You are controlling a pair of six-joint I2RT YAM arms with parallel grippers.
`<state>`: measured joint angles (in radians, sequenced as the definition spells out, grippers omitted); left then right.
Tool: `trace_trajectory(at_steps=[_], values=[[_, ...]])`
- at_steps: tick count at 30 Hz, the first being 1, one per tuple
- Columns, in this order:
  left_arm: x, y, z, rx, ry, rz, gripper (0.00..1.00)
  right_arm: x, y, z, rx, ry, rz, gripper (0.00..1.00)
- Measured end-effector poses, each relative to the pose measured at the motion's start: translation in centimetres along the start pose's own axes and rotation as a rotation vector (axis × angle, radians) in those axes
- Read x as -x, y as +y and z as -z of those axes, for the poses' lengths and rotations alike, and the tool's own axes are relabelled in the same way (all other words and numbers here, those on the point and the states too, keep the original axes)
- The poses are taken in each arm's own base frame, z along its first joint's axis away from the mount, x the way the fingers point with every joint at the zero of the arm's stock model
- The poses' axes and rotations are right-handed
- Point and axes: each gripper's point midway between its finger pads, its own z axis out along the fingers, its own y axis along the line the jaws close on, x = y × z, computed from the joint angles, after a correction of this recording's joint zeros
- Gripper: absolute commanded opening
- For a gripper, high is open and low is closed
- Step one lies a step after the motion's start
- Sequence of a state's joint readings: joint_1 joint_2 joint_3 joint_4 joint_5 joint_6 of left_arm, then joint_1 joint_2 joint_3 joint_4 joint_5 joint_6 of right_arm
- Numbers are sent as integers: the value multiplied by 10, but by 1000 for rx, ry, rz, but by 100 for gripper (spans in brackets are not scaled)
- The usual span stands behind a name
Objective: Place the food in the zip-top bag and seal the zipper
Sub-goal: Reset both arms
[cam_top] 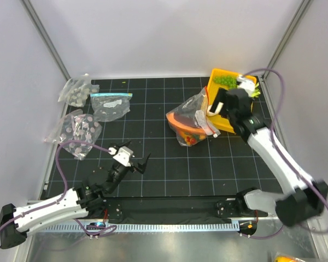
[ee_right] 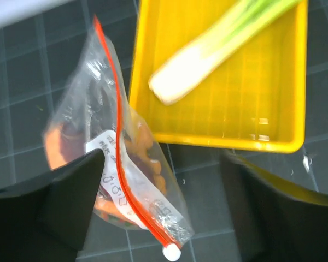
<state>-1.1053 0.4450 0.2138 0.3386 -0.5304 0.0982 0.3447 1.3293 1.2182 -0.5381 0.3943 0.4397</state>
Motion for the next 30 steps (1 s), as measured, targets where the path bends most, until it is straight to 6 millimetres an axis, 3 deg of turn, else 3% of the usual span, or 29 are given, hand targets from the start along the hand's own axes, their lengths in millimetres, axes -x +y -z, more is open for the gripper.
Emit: trace_trajectory(at_steps=[6, 9, 12, 16, 19, 24, 30], values=[[-3, -3, -1, -7, 21, 8, 100, 32, -26, 93, 168, -326, -166, 100], [-1, -3, -2, -6, 16, 24, 100, 45, -33, 118, 203, -408, -219, 100], [3, -3, 0, -5, 3, 47, 100, 34, -43, 118, 190, -435, -259, 100], [15, 0, 3, 0, -40, 98, 100, -14, -59, 95, 168, -412, -289, 100], [28, 5, 8, 6, -89, 148, 100, -34, -66, 84, 146, -395, -302, 100], [47, 26, 20, 90, -171, 263, 100, -28, -68, 84, 136, -428, -343, 100], [29, 53, 27, 259, -162, 329, 100, -29, -72, 82, 126, -454, -367, 100]])
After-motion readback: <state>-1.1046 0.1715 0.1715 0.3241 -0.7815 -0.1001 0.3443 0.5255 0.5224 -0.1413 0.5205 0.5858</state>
